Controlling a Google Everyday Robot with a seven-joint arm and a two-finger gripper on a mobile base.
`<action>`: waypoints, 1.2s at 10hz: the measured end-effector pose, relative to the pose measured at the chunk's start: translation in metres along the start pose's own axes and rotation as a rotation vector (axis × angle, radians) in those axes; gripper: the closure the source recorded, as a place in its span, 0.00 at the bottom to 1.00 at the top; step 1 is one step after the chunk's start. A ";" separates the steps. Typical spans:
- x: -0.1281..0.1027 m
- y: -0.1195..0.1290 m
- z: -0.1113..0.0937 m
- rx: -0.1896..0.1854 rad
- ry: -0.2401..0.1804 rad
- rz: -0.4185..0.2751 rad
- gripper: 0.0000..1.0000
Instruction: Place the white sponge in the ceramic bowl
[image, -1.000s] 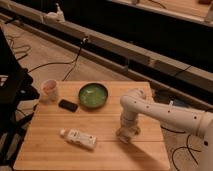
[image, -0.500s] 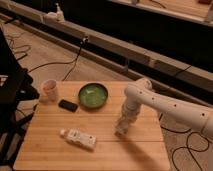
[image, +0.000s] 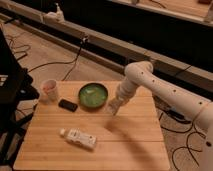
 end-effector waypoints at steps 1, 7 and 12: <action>-0.010 0.012 -0.005 -0.020 -0.013 -0.010 1.00; -0.047 0.100 -0.015 -0.161 -0.056 -0.157 1.00; -0.066 0.103 0.006 -0.138 -0.073 -0.156 1.00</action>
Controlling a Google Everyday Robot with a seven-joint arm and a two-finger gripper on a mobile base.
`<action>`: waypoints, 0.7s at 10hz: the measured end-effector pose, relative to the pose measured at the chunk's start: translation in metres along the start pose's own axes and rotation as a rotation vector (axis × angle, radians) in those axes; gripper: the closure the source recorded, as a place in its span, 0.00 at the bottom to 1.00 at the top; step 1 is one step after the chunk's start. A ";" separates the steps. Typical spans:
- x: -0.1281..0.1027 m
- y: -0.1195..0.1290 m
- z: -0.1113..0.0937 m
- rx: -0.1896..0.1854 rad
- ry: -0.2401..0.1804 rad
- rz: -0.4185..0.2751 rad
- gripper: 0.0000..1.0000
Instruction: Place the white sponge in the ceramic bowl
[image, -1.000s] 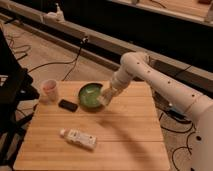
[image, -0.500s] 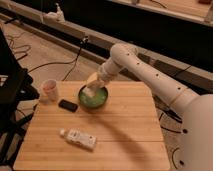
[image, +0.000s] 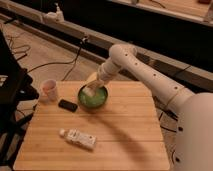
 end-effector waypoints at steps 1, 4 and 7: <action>-0.008 0.004 0.018 0.009 0.005 -0.006 0.97; -0.025 0.002 0.061 0.033 0.036 0.009 0.69; -0.031 -0.008 0.091 0.036 0.074 0.054 0.39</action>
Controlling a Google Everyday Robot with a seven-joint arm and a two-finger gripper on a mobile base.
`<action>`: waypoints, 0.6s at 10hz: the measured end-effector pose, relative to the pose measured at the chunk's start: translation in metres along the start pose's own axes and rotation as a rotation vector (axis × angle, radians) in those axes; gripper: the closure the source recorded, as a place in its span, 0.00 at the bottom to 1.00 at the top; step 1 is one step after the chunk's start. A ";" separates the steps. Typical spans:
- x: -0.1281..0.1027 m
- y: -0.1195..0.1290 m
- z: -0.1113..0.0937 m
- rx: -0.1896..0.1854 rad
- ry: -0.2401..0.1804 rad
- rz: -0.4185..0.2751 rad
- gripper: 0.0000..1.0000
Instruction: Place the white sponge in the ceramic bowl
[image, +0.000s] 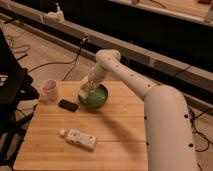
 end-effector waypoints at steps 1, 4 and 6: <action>-0.005 -0.002 0.008 -0.008 0.007 0.020 0.27; -0.014 -0.008 0.015 -0.015 0.012 0.050 0.20; -0.016 -0.012 0.016 -0.013 0.016 0.055 0.20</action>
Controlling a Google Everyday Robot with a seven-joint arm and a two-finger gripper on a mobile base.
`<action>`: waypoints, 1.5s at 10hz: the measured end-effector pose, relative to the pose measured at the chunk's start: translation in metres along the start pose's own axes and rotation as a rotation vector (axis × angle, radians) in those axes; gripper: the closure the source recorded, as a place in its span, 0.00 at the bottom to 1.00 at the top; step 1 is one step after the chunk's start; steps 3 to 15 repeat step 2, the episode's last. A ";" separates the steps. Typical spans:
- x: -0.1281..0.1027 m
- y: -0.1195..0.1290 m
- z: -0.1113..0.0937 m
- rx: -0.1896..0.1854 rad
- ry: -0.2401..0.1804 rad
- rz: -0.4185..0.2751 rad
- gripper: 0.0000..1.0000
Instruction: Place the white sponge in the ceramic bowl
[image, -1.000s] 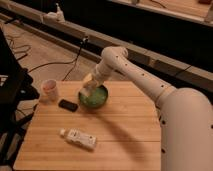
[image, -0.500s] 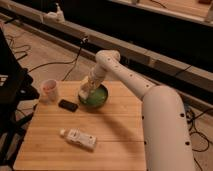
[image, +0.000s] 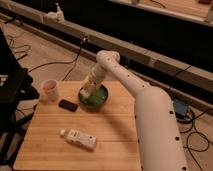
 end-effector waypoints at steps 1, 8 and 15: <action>0.000 0.000 0.000 0.000 0.000 0.000 0.20; 0.000 0.000 0.000 0.000 0.000 -0.001 0.20; 0.000 0.000 0.000 0.000 0.000 -0.001 0.20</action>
